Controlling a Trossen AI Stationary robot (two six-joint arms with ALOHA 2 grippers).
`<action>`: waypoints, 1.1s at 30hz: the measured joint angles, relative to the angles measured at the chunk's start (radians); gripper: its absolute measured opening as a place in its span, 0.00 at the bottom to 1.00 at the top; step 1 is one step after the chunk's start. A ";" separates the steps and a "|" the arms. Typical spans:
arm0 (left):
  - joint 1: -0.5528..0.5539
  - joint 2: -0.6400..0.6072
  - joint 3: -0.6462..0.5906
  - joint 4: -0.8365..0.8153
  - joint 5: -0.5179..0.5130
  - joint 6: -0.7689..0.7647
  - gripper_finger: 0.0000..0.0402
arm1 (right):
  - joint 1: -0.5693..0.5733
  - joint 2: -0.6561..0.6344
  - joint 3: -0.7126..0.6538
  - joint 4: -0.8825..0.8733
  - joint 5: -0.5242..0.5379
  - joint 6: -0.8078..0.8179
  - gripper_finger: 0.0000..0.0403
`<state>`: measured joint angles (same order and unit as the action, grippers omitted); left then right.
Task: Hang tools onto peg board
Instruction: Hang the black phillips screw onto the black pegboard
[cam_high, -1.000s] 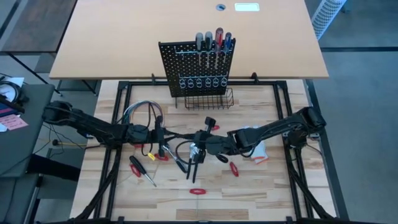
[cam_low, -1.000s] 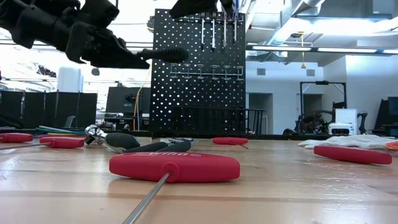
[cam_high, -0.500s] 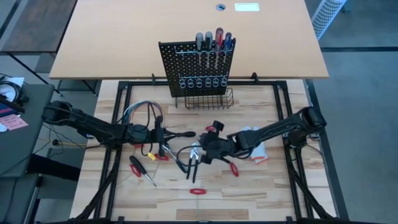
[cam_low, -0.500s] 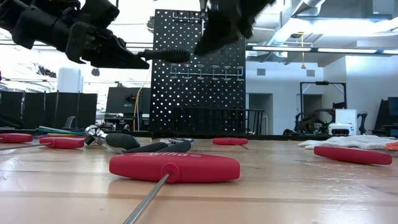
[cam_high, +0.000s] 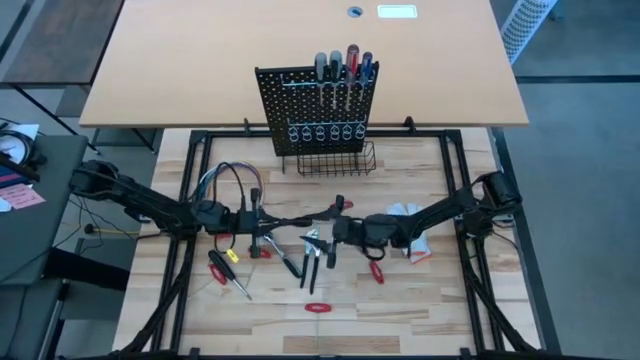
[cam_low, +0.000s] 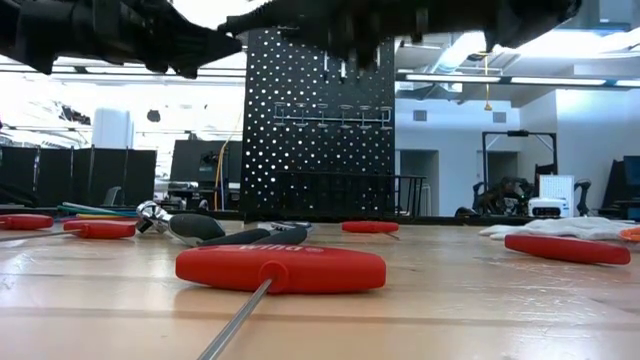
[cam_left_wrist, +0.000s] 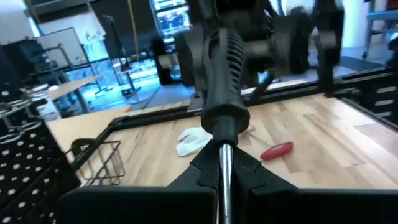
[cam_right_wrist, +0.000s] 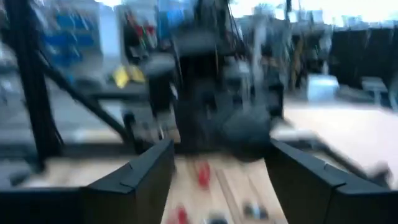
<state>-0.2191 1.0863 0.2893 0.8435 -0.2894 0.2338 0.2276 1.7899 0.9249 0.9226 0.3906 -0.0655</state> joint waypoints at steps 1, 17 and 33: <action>-0.006 0.000 0.000 0.002 0.001 0.001 0.00 | 0.001 -0.002 0.006 0.030 -0.008 -0.010 0.62; -0.019 0.001 -0.003 -0.015 0.002 0.009 0.00 | 0.001 -0.010 0.120 -0.214 -0.036 0.001 0.25; -0.011 -0.001 0.015 -0.215 -0.166 0.084 0.19 | -0.026 -0.043 0.301 -0.948 0.060 0.275 0.00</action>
<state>-0.2304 1.0851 0.3039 0.6281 -0.4550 0.3181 0.2015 1.7473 1.2259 -0.0252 0.4506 0.2100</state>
